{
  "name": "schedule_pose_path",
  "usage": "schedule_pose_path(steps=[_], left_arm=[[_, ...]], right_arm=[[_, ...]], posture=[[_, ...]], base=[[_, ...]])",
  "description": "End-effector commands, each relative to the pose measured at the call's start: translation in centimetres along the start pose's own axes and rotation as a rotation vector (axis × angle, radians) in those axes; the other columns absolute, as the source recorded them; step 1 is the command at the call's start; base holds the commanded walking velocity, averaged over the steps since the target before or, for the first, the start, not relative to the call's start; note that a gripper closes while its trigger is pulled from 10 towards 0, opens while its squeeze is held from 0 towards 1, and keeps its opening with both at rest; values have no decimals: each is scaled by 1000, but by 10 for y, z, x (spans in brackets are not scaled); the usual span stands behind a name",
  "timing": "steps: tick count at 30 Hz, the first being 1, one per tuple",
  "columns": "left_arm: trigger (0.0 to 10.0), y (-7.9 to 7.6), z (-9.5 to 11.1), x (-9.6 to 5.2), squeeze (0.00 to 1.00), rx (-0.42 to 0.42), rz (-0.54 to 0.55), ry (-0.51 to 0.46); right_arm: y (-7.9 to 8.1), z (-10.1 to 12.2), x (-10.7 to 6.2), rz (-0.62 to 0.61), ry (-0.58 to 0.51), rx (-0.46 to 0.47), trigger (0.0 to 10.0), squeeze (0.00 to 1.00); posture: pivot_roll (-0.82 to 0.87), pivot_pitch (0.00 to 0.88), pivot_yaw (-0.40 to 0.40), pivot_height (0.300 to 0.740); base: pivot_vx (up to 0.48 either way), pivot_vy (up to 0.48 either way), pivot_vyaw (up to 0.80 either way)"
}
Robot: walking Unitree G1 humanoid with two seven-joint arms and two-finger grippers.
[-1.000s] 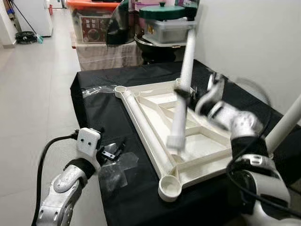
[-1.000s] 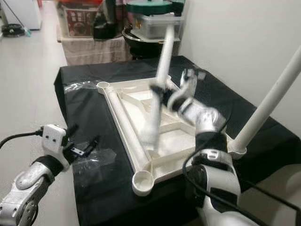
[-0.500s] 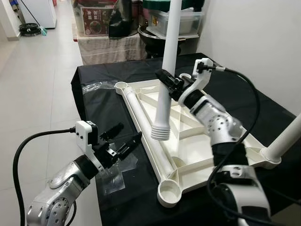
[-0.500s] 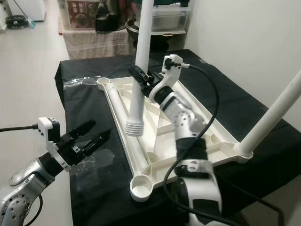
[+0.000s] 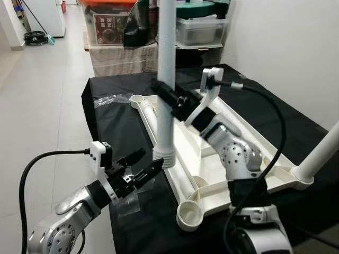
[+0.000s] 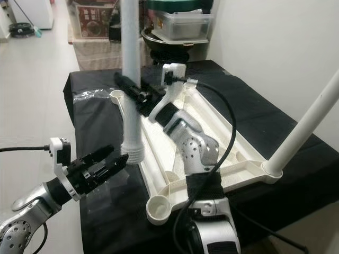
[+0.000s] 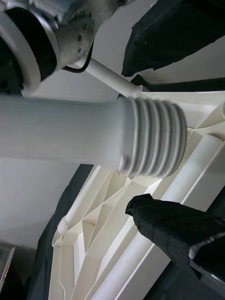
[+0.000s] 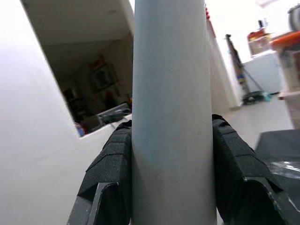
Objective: Building children table
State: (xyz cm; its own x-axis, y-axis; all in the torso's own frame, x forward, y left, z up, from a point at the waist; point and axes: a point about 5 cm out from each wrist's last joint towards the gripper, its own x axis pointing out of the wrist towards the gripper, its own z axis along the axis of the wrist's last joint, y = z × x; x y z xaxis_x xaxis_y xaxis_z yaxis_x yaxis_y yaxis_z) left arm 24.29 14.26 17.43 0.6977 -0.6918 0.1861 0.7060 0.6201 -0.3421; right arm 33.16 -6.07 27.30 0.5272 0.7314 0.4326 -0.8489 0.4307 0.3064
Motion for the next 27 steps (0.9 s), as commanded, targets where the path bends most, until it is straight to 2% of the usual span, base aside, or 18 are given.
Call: schedule_pose_path(steps=[1, 2, 4, 11, 15, 16, 18, 19, 27], left_arm=[[10000, -1, -3, 0, 0, -24, -19, 27], [10000, -1, -3, 0, 0, -24, -19, 27], [10000, -1, -4, 2, 0, -34, -39, 40], [10000, -10, -11, 8, 0, -47, -123, 102], [10000, -11, -12, 8, 0, -44, -131, 114], [5098, -11, -15, 9, 0, -32, -135, 139], [5098, -11, -15, 9, 0, -32, -135, 139], [0, -12, -17, 8, 0, -17, -141, 153], [0, -15, -28, 6, 0, 28, -153, 222]], right_arm=[[16, 2, 3, 81, -14, 5, 0, 0], [16, 2, 3, 81, -14, 5, 0, 0], [27, -4, 4, 116, -10, 18, 0, 0], [40, -14, 5, 153, 9, 42, 0, 0], [43, -15, 5, 164, 13, 46, 0, 0], [44, -15, 6, 170, 13, 50, 0, 0], [44, -15, 6, 170, 13, 50, 0, 0], [45, -14, 6, 170, 11, 53, 0, 0], [44, -9, 5, 158, 0, 51, 0, 0]], posture=[[122, 0, -80, 740], [122, 0, -80, 740], [116, 0, -77, 740], [116, 0, -77, 740], [115, 0, -77, 740], [115, 0, -77, 740], [115, 0, -77, 740], [113, 0, -77, 740], [113, 0, -76, 740]], base=[[0, 0, 0], [0, 0, 0], [0, 0, 0], [0, 0, 0], [0, 0, 0], [0, 0, 0], [0, 0, 0], [0, 0, 0], [0, 0, 0]])
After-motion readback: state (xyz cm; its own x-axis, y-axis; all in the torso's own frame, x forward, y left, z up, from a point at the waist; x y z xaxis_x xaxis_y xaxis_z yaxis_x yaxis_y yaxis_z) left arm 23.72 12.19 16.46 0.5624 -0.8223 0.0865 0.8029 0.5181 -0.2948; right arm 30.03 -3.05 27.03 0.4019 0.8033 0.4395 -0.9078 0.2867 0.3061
